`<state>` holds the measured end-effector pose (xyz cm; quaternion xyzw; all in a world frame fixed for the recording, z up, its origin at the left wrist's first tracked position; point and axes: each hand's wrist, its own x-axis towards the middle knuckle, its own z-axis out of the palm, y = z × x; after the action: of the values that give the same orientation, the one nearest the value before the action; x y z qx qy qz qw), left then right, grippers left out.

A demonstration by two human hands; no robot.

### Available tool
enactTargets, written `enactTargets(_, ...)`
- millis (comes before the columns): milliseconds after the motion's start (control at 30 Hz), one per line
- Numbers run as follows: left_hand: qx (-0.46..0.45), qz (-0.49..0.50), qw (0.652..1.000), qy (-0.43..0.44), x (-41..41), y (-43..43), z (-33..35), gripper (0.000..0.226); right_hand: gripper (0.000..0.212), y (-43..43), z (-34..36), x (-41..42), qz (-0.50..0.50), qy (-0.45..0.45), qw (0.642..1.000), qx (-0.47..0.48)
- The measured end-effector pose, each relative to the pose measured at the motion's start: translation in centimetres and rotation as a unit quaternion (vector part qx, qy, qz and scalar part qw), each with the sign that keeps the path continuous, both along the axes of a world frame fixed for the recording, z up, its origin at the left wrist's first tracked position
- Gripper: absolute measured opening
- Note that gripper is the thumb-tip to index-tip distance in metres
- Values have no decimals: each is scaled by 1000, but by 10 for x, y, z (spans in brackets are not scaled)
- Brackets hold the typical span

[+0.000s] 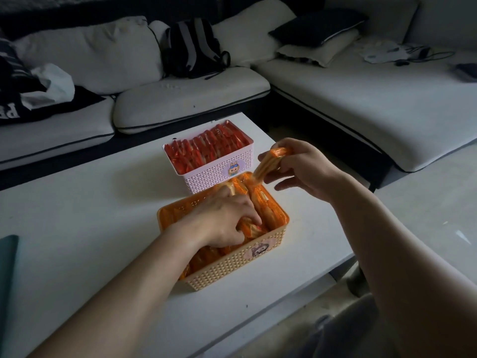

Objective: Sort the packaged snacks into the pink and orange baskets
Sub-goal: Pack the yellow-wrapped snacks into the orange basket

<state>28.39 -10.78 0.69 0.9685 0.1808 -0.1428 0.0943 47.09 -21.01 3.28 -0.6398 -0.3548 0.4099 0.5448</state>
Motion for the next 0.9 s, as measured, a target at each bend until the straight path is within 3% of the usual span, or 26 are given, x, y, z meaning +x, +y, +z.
enactTargets(133,32,-11,999,-22,3,0,-8,38,27,1,-2,2,36,86,995,26)
enactTargets(200,41,-13,999,-23,4,1,-8,36,36,2,-2,2,51,82,995,21)
enactTargets(267,57,-25,998,-17,6,1,-3,34,40,3,-1,-1,41,22,999,-6)
enactTargets(367,67,-23,997,-16,9,1,3,32,25,6,-5,-9,39,-73,993,-82)
enactTargets(467,77,-28,996,-41,11,9,-3,36,23,8,-12,-12,92,-146,974,-150)
enactTargets(633,51,-10,997,-53,10,18,-9,36,27,7,-11,-12,150,-295,926,-182)
enactTargets(733,18,6,993,-119,3,14,-12,25,35,8,-13,-16,170,-366,896,-186)
enactTargets(833,-41,44,963,-263,-13,13,-13,16,45,10,-16,-21,164,-430,868,-186)
enactTargets(900,-52,46,959,-276,-25,16,-13,12,44,12,-20,-28,164,-464,850,-188)
